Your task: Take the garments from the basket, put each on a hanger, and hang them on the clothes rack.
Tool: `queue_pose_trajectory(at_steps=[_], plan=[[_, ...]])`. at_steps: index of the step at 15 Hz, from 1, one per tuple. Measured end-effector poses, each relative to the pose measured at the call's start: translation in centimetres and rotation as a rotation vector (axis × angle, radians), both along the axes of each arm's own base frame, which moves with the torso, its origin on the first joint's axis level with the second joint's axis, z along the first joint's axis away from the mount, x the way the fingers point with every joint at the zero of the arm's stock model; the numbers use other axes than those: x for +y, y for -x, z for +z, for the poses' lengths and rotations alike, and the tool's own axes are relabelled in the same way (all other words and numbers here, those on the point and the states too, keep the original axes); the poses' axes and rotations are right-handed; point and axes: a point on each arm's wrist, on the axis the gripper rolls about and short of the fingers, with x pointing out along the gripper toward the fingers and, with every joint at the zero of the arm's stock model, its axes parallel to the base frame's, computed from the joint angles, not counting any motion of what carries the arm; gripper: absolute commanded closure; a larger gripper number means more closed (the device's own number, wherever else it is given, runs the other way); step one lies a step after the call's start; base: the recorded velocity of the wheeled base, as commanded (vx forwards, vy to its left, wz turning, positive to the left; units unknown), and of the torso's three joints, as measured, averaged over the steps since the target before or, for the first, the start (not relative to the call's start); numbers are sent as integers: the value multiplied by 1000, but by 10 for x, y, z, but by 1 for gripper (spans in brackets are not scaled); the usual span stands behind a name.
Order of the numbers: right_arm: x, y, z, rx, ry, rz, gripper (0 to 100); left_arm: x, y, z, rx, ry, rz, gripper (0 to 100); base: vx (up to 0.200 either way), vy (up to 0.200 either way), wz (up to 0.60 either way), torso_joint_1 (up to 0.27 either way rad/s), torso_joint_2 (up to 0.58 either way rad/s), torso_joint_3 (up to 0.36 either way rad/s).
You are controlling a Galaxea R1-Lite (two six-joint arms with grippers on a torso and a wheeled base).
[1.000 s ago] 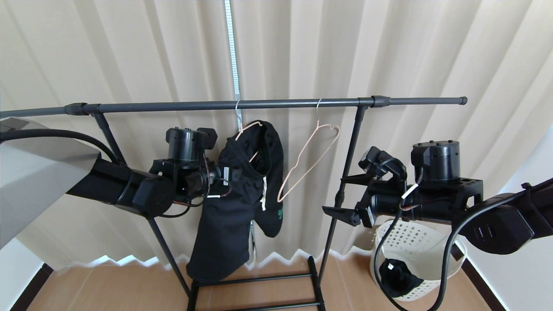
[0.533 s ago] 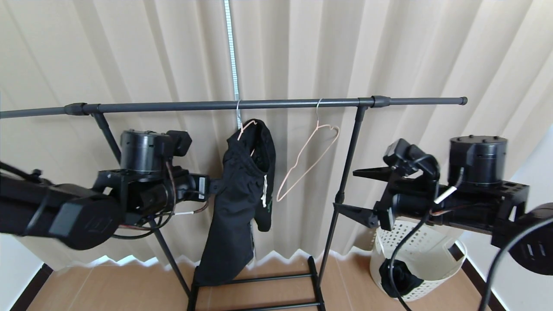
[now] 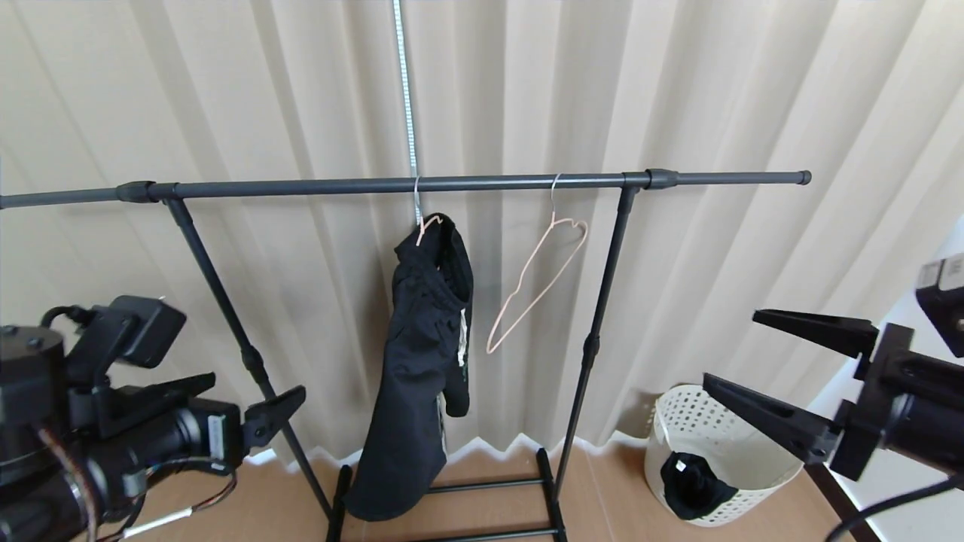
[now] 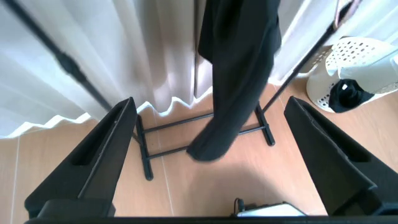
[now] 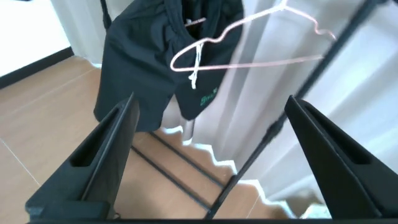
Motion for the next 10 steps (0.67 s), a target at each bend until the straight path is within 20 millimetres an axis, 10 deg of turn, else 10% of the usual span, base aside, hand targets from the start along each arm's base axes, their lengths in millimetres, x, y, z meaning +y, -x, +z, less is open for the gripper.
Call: queue_pose_trajectory(at_steps=[10], plan=[[-42, 102, -41, 125, -16, -108, 0, 37, 101, -47, 17, -3, -3, 0, 0, 0, 0, 0, 0, 0]])
